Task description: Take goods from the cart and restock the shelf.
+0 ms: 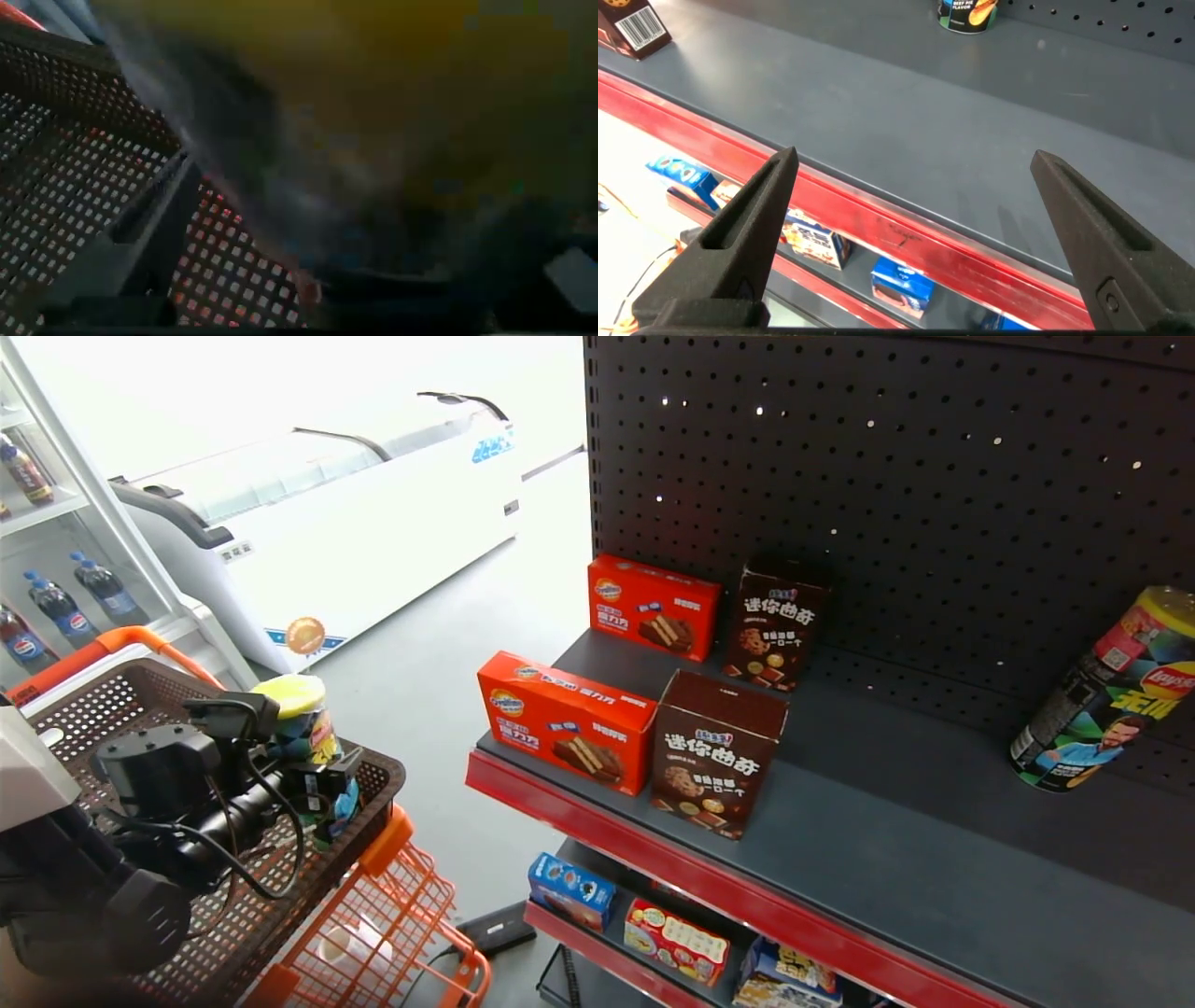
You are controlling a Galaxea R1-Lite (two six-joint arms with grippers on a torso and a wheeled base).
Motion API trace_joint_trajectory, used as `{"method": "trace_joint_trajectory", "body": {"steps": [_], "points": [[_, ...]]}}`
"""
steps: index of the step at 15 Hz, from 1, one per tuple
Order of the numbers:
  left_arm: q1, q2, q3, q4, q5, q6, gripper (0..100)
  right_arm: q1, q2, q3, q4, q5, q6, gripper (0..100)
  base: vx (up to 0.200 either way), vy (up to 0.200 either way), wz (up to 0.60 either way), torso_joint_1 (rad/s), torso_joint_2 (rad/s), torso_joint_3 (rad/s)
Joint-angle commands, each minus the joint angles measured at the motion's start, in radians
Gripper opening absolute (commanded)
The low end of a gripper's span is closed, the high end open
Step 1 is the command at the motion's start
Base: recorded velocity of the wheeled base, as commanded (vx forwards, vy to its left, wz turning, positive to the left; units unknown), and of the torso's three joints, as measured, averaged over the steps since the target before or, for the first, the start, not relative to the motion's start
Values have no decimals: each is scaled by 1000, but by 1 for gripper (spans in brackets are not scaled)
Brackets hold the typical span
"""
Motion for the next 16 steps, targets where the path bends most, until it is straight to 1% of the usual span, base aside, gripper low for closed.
{"method": "trace_joint_trajectory", "body": {"steps": [1, 5, 9, 13, 14, 15, 16], "points": [[-14, 26, -20, 10, 0, 4, 0, 0, 1, 0, 0, 0, -1, 100, 0, 0, 0, 0, 0, 0], [-40, 6, -15, 6, 2, 4, 0, 0, 1, 0, 0, 0, -1, 100, 0, 0, 0, 0, 0, 0], [-53, -135, -6, 13, 2, 1, 0, 0, 1, 0, 0, 0, -1, 100, 0, 0, 0, 0, 0, 0], [-94, -298, -16, 18, -1, 6, 0, 0, 1, 0, 0, 0, -1, 100, 0, 0, 0, 0, 0, 0], [-123, -344, -4, 47, -3, 18, 0, 0, 1, 0, 0, 0, -1, 100, 0, 0, 0, 0, 0, 0], [-140, -383, 5, 82, -8, 18, 0, 0, 1, 0, 0, 0, -1, 100, 0, 0, 0, 0, 0, 0], [-155, -423, -1, 113, -17, 10, 0, 0, 1, 0, 0, 0, -1, 100, 0, 0, 0, 0, 0, 0]]}}
